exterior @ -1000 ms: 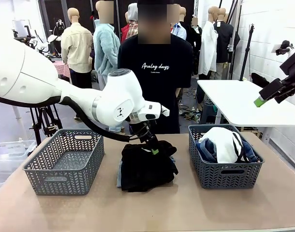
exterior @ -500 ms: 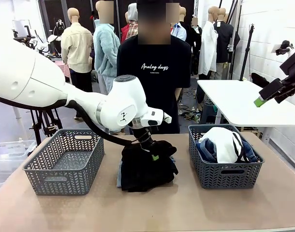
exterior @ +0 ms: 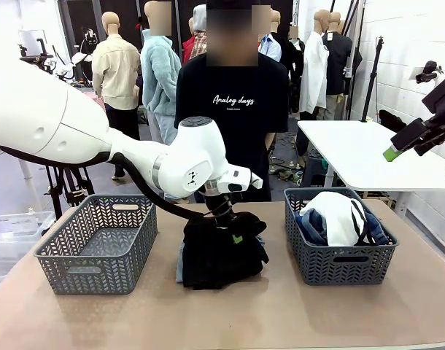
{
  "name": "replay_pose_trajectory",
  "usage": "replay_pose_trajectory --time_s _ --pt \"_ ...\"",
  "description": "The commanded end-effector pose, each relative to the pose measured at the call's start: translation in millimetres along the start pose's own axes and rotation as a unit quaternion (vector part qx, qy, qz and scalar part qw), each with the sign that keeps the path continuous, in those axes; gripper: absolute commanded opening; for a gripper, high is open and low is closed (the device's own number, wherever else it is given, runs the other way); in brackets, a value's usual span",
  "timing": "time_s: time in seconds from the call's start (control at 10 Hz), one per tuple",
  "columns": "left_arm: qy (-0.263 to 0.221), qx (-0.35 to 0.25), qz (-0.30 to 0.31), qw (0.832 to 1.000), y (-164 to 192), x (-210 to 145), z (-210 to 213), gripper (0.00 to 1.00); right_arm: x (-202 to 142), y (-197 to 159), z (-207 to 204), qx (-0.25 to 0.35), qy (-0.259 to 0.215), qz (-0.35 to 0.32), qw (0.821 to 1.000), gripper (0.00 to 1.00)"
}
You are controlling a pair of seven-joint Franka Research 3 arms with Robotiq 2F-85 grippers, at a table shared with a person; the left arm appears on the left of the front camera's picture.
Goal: Sort the tops and bottoms.
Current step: Lift clothes from the center of the table with your left hand.
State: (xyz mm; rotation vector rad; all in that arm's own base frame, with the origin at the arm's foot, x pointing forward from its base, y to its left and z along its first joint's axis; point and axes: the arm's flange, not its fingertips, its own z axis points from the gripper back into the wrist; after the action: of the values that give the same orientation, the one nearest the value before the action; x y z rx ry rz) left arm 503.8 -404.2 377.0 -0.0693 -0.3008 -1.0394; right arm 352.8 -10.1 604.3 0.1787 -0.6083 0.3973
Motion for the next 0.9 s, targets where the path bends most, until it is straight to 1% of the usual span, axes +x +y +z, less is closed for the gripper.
replay_pose_trajectory --time_s 0.0,0.4,0.5,0.8 --pt "0.001 0.003 -0.001 1.0 1.4 4.1 1.7 0.82 -0.3 0.3 -0.6 -0.003 0.006 -0.002 1.0 1.0" --pt "0.004 0.012 0.008 1.0 9.1 3.3 3.6 0.06 -0.3 0.3 -0.6 -0.003 0.006 -0.002 1.0 1.0" --pt "0.004 0.012 0.008 1.0 9.6 3.0 3.6 0.0 -0.3 0.3 -0.6 -0.003 0.006 -0.002 1.0 1.0" --pt "0.005 0.011 0.007 1.0 10.2 3.3 4.1 0.0 -0.3 0.3 -0.6 -0.003 0.006 -0.002 1.0 1.0"
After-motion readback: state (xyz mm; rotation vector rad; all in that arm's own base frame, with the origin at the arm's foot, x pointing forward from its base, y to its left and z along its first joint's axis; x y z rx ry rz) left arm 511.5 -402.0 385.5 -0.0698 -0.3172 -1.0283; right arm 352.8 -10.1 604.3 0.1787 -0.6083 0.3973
